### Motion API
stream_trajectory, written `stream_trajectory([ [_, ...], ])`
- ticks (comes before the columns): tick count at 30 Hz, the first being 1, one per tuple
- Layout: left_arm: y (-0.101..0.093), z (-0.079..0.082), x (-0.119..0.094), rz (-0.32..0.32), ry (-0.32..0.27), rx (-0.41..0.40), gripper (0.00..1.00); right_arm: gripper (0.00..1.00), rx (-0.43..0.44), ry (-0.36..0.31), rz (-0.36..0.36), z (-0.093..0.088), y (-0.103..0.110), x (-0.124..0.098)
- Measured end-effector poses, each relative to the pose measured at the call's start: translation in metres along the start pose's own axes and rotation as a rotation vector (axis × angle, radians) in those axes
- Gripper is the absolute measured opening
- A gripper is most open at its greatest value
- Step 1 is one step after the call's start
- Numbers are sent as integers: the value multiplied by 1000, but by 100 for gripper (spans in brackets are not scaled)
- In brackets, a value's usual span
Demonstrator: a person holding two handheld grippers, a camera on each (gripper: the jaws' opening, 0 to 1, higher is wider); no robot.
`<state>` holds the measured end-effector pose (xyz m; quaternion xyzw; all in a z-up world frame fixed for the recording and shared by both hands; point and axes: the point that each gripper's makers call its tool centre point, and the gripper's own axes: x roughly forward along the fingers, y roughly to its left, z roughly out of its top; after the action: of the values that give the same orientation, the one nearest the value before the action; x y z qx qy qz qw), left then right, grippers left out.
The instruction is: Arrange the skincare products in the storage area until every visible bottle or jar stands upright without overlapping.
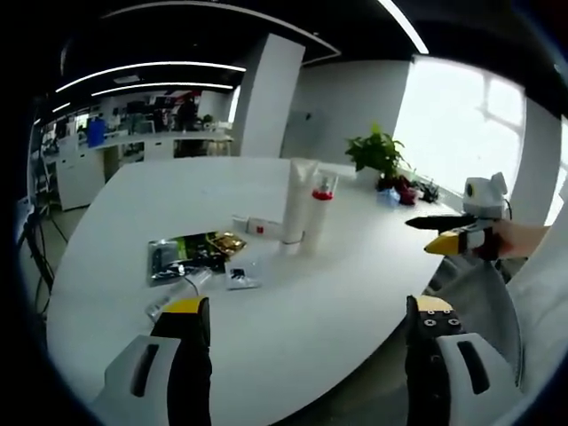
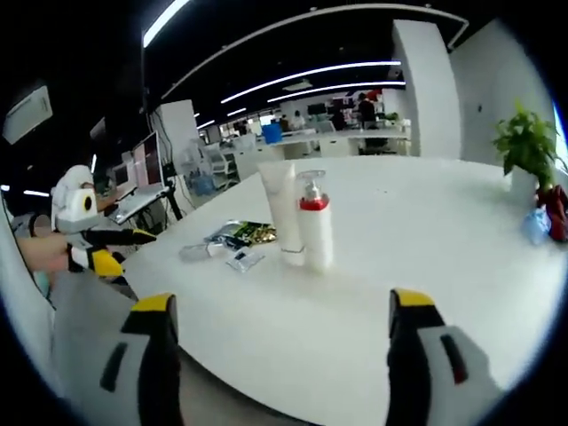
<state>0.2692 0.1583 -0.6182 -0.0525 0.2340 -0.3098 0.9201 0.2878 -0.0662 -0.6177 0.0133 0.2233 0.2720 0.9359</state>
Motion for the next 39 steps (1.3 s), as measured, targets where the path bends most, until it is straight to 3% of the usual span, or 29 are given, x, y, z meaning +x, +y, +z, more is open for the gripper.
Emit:
stream_trajectory([
  [23, 2, 0, 1, 9, 12, 5, 91, 100, 4, -24, -9, 3, -2, 0],
  [33, 12, -2, 3, 30, 40, -1, 91, 100, 24, -32, -26, 3, -5, -1],
  [39, 30, -6, 5, 55, 80, 19, 91, 100, 36, -36, -29, 3, -7, -1],
])
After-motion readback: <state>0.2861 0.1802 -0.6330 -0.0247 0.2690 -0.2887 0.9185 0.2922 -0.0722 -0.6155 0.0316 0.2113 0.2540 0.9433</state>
